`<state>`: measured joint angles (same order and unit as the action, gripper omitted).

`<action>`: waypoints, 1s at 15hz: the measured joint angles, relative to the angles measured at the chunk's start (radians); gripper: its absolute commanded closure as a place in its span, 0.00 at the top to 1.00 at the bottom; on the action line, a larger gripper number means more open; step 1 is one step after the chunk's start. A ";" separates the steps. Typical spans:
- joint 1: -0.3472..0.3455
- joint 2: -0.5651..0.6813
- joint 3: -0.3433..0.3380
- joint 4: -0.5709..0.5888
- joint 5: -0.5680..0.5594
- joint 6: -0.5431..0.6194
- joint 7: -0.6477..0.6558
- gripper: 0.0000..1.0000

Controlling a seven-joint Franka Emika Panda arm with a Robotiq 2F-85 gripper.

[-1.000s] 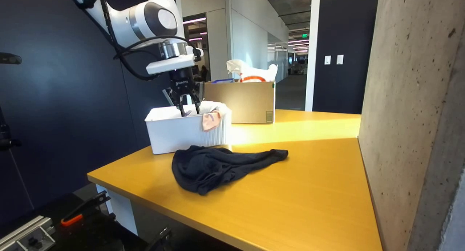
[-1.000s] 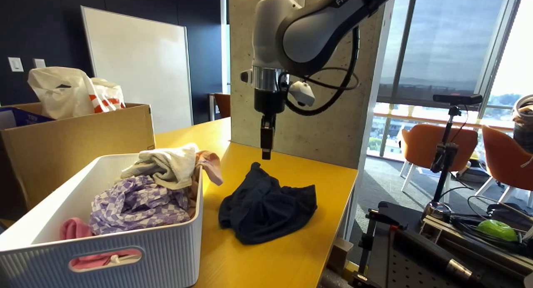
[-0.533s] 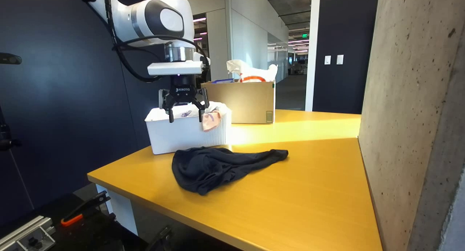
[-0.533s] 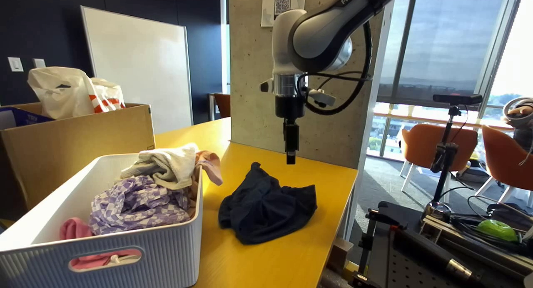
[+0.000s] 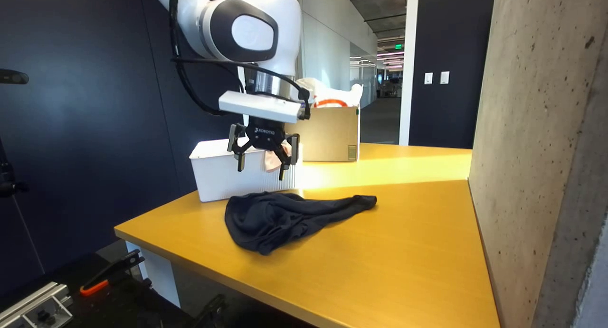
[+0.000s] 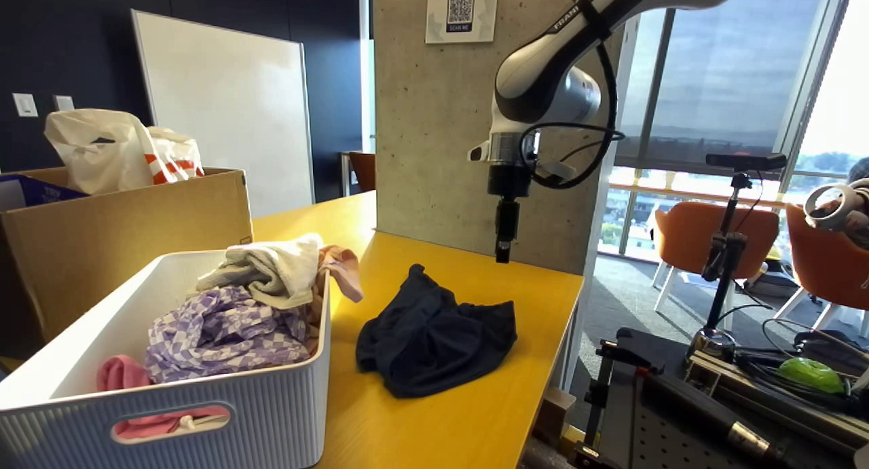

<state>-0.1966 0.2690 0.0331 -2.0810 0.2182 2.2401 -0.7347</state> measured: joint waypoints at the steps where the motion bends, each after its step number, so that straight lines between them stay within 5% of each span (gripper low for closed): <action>1: -0.016 0.016 -0.001 0.007 0.039 -0.002 -0.032 1.00; 14: -0.123 0.360 0.007 0.227 0.187 -0.060 -0.160 1.00; 15: -0.123 0.385 0.013 0.249 0.187 -0.060 -0.160 0.75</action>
<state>-0.3192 0.6536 0.0458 -1.8318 0.4053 2.1796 -0.8944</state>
